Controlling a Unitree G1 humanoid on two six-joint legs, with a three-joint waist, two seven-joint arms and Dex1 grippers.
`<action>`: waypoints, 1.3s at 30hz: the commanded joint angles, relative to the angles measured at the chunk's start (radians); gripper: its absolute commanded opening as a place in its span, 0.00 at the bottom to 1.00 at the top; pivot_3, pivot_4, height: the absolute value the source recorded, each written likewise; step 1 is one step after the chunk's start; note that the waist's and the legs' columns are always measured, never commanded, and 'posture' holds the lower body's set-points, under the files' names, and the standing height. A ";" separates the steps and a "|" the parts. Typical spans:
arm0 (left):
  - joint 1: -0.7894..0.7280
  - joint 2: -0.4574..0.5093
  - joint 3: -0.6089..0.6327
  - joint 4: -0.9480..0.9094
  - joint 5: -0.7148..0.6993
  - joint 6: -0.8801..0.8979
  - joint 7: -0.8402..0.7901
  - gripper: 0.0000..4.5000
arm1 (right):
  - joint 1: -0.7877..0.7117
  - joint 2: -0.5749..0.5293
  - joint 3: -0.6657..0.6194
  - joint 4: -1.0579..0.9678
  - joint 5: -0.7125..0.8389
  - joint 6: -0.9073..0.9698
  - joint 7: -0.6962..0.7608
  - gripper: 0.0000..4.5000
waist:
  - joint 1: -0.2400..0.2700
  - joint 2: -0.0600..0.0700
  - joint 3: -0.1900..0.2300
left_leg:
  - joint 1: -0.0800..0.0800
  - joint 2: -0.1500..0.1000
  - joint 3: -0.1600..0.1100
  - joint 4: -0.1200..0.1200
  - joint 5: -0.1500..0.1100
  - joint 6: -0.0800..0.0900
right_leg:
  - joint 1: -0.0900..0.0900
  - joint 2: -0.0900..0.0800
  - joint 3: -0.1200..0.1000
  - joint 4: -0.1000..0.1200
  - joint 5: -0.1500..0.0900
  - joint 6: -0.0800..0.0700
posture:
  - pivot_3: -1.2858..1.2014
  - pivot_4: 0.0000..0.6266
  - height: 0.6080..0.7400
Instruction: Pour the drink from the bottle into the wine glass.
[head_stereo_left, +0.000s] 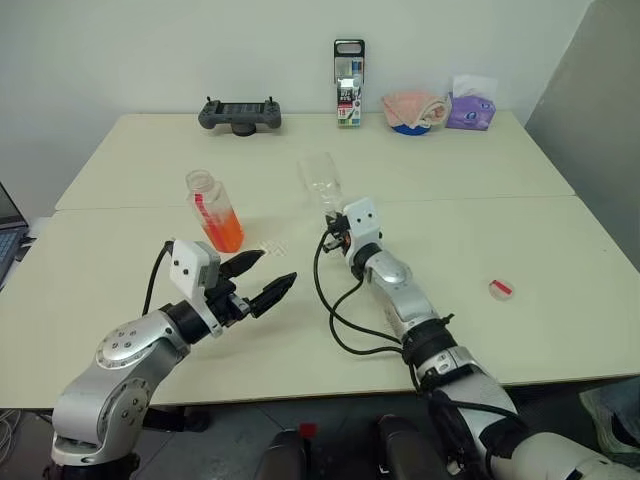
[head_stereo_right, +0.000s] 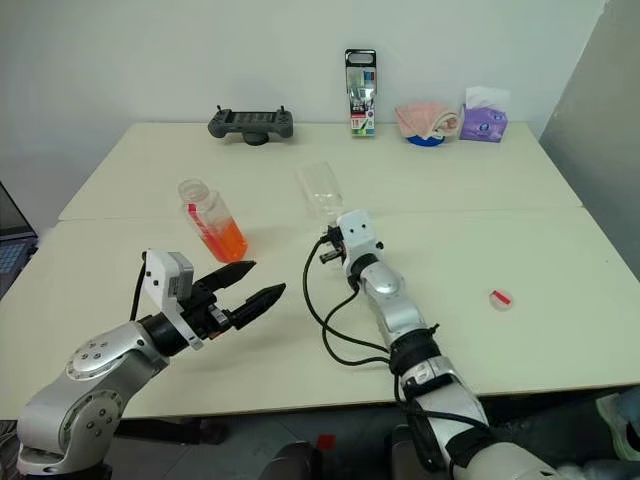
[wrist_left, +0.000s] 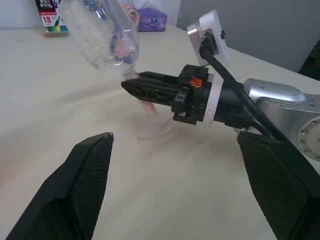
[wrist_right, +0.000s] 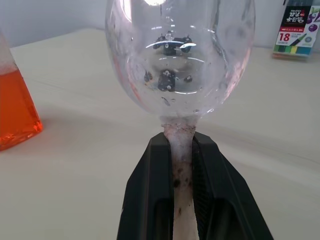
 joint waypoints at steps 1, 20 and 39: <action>-0.019 0.017 -0.011 0.011 0.011 -0.023 -0.031 0.94 | 0.135 -0.076 -0.017 -0.106 0.007 0.105 0.029 0.04 | 0.009 0.000 -0.001 | 0.000 0.000 0.000 0.000 0.000 0.000 | 0.000 0.000 0.000 0.000 0.000 0.000 | 0.52 0.24 1.00; -0.072 0.016 -0.027 0.074 0.038 -0.028 -0.063 0.94 | 0.360 -0.169 0.030 -0.362 0.040 0.402 0.101 0.04 | 0.017 -0.008 -0.028 | 0.014 -0.001 0.000 -0.004 0.000 0.000 | 0.012 -0.001 0.000 -0.002 -0.009 -0.003 | 0.52 0.24 1.00; -0.044 -0.024 -0.002 0.159 0.120 -0.140 -0.007 0.94 | 0.279 -0.213 0.075 -0.350 0.054 0.401 0.223 0.57 | 0.013 -0.005 -0.027 | 0.018 -0.001 0.002 -0.015 -0.001 0.000 | 0.011 -0.003 0.001 -0.003 -0.014 -0.006 | 0.52 0.24 1.00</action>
